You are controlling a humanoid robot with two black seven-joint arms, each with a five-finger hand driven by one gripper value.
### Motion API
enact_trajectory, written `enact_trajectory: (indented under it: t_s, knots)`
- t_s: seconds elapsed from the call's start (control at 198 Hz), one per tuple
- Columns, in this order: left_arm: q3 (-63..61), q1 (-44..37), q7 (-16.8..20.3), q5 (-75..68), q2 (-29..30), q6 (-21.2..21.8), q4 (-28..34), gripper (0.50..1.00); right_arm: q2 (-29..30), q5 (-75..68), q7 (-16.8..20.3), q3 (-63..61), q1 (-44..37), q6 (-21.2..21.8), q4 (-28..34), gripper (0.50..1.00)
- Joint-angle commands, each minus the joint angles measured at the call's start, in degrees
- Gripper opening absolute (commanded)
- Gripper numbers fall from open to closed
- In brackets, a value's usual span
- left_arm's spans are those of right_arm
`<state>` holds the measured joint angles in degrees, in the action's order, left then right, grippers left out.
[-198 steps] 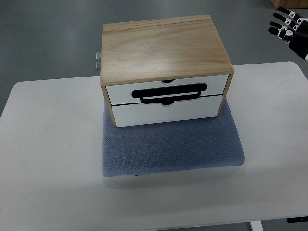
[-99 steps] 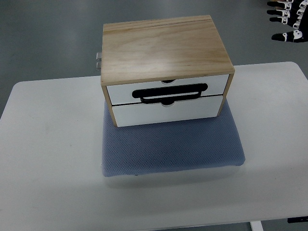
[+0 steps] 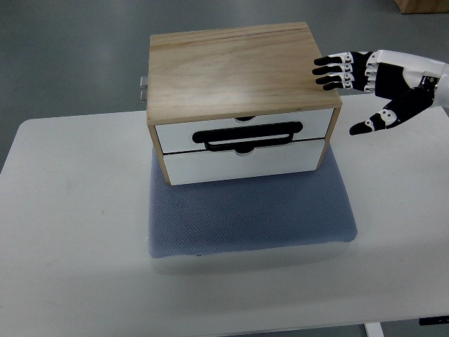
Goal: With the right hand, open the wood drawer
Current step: 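Reach the right hand over the upper drawer's black handle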
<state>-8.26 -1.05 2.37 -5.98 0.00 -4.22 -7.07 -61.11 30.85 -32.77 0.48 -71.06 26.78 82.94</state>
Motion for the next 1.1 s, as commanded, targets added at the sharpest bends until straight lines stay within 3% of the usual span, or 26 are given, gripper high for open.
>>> enact_trajectory:
  t_s: [0.0, 0.272, 0.499, 0.786, 1.093]
  knots:
    - [0.0, 0.0, 0.0, 0.0, 0.0, 0.0, -0.05, 1.0, 1.43, 1.93, 0.25, 2.25, -2.15, 0.03, 0.64, 0.944]
    - [0.0, 0.0, 0.0, 0.0, 0.0, 0.0, 0.04, 1.0, 10.74, 3.87, 0.61, 11.91, -12.26, -1.02, -0.41, 0.944]
    - [0.0, 0.0, 0.0, 0.0, 0.0, 0.0, -0.05, 1.0, 17.6, 3.95, 0.69, 13.14, -12.97, -2.96, -4.89, 0.944]
    - [0.0, 0.0, 0.0, 0.0, 0.0, 0.0, -0.05, 1.0, 21.56, 4.13, 0.69, 15.25, -12.35, -2.96, -9.46, 0.944]
    - [0.0, 0.0, 0.0, 0.0, 0.0, 0.0, -0.05, 1.0, 22.52, 4.22, 0.69, 16.31, -12.26, -2.96, -10.17, 0.944]
